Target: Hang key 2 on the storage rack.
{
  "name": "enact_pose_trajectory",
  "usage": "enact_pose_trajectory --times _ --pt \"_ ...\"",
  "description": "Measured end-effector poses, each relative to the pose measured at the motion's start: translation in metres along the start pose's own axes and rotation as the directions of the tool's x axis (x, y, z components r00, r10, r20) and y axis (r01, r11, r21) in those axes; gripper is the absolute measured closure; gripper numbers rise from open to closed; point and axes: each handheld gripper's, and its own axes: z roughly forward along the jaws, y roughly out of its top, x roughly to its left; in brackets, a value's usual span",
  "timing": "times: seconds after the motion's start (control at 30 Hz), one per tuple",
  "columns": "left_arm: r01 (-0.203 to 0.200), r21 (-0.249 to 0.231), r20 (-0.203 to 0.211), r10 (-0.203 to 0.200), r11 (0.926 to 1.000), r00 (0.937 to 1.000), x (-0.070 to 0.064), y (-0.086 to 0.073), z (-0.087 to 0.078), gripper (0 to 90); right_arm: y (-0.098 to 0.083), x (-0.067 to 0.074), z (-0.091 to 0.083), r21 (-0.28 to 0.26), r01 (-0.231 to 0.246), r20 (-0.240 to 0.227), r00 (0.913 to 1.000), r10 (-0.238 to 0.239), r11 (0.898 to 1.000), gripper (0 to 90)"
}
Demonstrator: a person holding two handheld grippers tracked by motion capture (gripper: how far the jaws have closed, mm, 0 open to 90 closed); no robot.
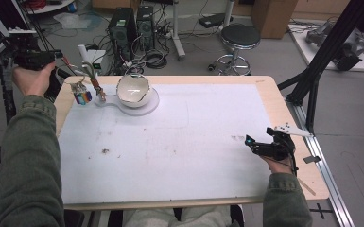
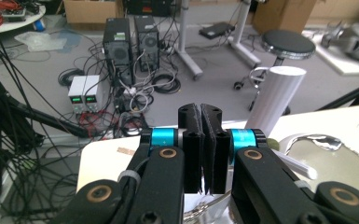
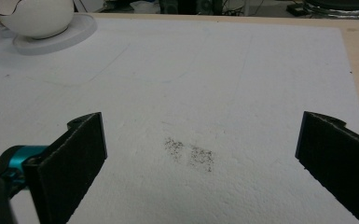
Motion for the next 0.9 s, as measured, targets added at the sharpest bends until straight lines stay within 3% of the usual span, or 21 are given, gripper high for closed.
enact_pose_trajectory --times 0.23,0.37,0.53,0.7,0.9 --pt "0.007 0.012 0.029 -0.007 0.9999 0.9995 0.004 0.003 0.010 87.4 -0.002 -0.002 -0.004 -0.002 -0.005 0.013 0.9999 0.005 1.000 0.8" --pt "0.023 0.015 0.026 -0.023 0.9996 0.9994 0.006 0.002 0.016 87.4 -0.003 -0.002 -0.006 -0.001 -0.009 0.018 0.9998 0.009 1.000 0.8" --pt "0.014 0.025 0.025 -0.014 0.9996 0.9996 0.008 0.003 0.021 87.4 -0.003 -0.002 -0.008 0.003 -0.009 0.022 0.9997 0.009 1.000 0.8" --pt "0.043 0.020 0.044 -0.044 0.9989 0.9981 0.013 0.001 0.027 87.3 -0.004 -0.002 -0.008 0.001 -0.008 0.026 0.9996 0.008 1.000 0.8" --pt "0.022 0.031 0.058 -0.024 0.9993 0.9981 0.007 -0.001 0.035 87.3 -0.004 -0.002 -0.008 0.000 -0.006 0.028 0.9996 0.006 1.000 0.8"
